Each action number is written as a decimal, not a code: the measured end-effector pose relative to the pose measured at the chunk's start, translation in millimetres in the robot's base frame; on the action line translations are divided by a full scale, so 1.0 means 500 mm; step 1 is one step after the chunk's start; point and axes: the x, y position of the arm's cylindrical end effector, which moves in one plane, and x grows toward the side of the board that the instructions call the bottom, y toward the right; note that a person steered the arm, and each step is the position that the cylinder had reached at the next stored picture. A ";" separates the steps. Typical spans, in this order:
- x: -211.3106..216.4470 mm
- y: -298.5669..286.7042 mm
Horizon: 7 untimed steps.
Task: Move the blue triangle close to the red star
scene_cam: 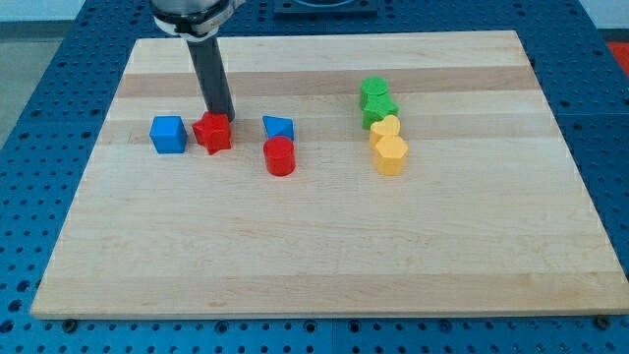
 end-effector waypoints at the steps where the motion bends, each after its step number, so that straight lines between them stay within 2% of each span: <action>1: 0.015 -0.024; 2: -0.022 -0.024; 3: -0.049 0.033; 5: -0.041 0.152; 7: 0.027 0.173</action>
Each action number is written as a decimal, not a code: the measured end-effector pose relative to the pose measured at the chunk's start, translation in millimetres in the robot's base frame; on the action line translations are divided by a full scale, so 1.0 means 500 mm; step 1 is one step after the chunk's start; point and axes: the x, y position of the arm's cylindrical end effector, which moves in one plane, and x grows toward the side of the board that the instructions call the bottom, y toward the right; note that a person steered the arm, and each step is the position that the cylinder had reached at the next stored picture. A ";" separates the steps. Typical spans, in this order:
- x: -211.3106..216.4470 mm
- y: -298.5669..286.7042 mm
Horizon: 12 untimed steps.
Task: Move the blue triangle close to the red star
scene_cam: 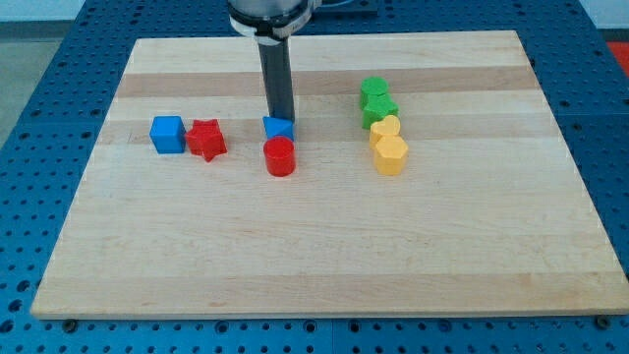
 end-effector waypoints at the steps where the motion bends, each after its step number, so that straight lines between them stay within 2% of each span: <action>1: 0.024 0.009; 4: 0.086 0.061; 10: 0.071 -0.041; 12: 0.129 -0.029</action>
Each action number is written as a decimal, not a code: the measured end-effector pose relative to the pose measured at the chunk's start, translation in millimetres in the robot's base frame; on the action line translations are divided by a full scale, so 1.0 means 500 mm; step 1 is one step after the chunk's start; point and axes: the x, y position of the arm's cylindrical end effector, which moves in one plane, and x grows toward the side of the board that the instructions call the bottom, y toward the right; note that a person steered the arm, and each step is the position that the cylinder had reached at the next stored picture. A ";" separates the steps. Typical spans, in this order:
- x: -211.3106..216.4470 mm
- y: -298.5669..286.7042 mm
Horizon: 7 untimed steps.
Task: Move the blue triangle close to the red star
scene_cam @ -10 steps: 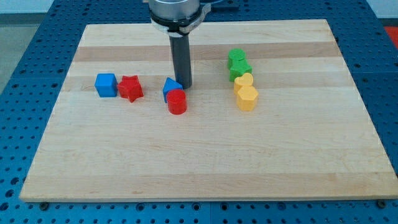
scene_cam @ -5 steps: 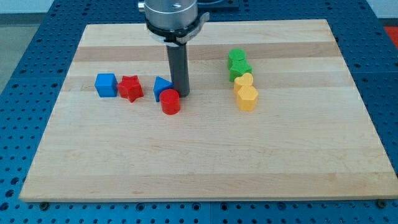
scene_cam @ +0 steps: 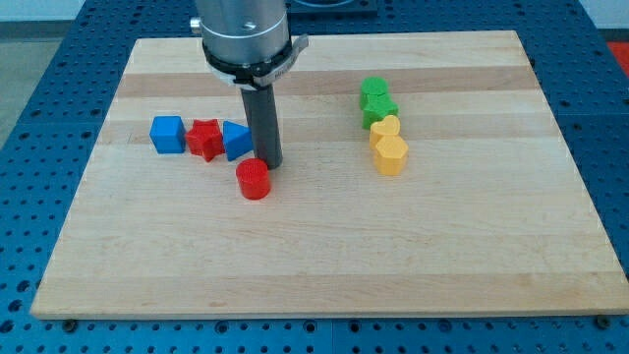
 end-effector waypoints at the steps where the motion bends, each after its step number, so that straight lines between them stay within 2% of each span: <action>1: 0.019 -0.011; 5: -0.005 -0.135; 7: -0.018 -0.136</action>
